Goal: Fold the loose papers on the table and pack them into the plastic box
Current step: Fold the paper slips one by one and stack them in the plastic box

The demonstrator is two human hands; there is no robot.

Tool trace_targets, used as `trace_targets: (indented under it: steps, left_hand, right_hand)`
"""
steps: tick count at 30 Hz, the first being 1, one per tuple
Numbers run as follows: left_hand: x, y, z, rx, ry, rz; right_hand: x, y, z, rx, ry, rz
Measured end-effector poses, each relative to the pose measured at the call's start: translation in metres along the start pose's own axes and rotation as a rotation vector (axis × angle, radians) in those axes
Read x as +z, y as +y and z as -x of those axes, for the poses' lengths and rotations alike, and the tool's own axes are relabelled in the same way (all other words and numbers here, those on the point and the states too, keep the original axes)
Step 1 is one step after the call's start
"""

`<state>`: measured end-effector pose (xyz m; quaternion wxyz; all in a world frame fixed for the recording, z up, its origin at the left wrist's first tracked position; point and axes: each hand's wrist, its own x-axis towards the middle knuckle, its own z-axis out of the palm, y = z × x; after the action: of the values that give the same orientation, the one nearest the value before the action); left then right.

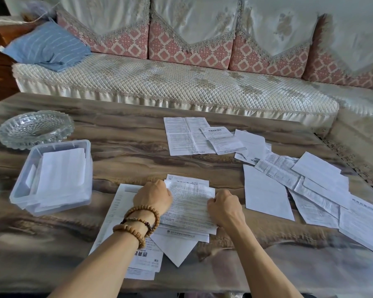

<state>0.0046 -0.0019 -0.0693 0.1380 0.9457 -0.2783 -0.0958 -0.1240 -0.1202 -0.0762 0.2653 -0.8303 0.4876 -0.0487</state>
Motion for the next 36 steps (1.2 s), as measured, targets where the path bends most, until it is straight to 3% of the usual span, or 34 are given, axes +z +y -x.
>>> trace_targets:
  steps: [9,18,19,21,23,25,28,31,34,36]
  left_hand:
    - [-0.001,0.003,0.005,0.019,0.046,-0.084]
    - [0.005,-0.002,0.01,0.101,0.233,-0.196]
    - [0.007,-0.004,0.008,0.123,0.261,-0.204]
    - [0.012,-0.002,0.007,0.333,0.3,-0.261]
    - [0.015,0.005,0.011,0.628,0.238,-0.29]
    - [0.017,0.007,0.011,0.743,0.182,-0.303]
    - [0.02,-0.007,0.006,0.766,0.121,-0.239]
    - [0.01,-0.019,0.005,0.69,-0.092,-0.309]
    - [-0.004,-0.019,0.002,0.644,-0.243,-0.336]
    - [-0.009,-0.017,-0.001,0.627,-0.317,-0.337]
  right_hand:
    - [-0.001,-0.001,0.001,0.019,-0.005,0.0]
    - [-0.002,-0.005,0.003,0.056,-0.017,0.046]
    - [-0.002,-0.006,0.003,0.063,-0.016,0.054]
    - [-0.002,-0.008,0.003,0.071,-0.018,0.067]
    - [-0.002,-0.008,0.004,0.082,-0.009,0.071]
    - [-0.002,-0.008,0.004,0.085,-0.008,0.068]
    - [-0.003,-0.007,0.006,0.082,-0.008,0.058]
    - [-0.004,-0.001,0.012,0.022,0.097,0.169]
    - [0.003,0.003,0.025,-0.271,0.379,0.482]
    - [0.017,0.001,0.033,-0.504,0.371,0.486]
